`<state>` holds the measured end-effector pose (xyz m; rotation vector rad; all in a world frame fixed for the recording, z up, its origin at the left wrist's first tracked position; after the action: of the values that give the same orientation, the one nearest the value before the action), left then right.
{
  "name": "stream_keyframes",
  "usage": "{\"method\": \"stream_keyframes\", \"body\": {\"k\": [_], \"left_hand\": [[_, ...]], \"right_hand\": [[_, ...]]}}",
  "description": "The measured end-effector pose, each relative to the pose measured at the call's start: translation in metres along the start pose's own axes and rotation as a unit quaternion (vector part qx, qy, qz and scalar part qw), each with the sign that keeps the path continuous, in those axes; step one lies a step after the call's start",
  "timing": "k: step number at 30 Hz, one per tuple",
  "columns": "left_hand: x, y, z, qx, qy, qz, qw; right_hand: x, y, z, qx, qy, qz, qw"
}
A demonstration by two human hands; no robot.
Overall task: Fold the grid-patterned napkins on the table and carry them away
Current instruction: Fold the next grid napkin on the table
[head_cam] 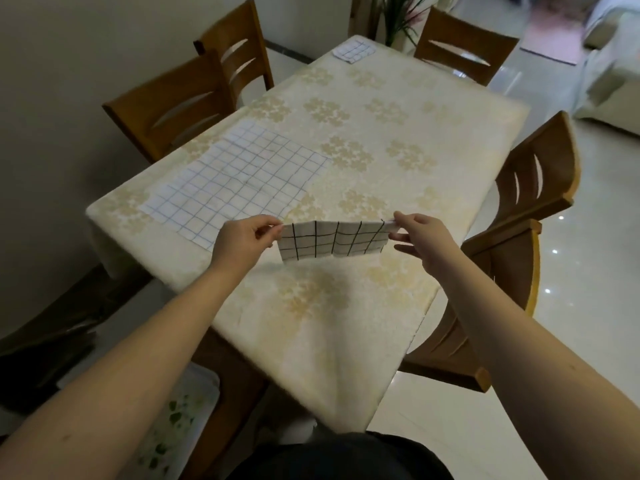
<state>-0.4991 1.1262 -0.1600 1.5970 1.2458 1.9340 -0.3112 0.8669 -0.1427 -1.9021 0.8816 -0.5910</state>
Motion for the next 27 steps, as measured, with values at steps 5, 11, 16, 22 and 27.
{"method": "stream_keyframes", "body": {"k": [5,11,16,22,27], "left_hand": [[-0.021,-0.031,-0.033,0.035,-0.058,-0.061,0.996],[-0.091,-0.108,-0.089,0.198,-0.165,-0.231,0.938],[-0.114,-0.134,-0.119,0.283,-0.202,-0.316,0.883],[-0.104,-0.134,-0.113,0.289,-0.209,-0.283,0.890],[-0.084,-0.125,-0.104,0.220,-0.193,-0.010,0.956]], "right_hand": [[-0.013,0.044,-0.037,-0.029,0.028,-0.035,0.999],[-0.035,0.161,-0.071,-0.137,0.028,-0.044,0.989],[-0.053,0.210,-0.087,-0.170,0.037,-0.168,0.970],[-0.071,0.209,-0.079,-0.098,0.041,-0.360,0.927],[-0.095,0.199,-0.064,-0.046,-0.010,-0.466,0.883]]}}
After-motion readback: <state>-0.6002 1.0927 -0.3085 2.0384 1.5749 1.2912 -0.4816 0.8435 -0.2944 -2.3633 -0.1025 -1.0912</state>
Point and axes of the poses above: each hand's wrist, its own z-axis towards the middle knuckle, its own x-axis out of the back of the hand, y = z × x, the point moved 2 cm from there along z, towards the middle knuckle, and after that the axes turned 14 degrees about -y, right-handed, at the moved point
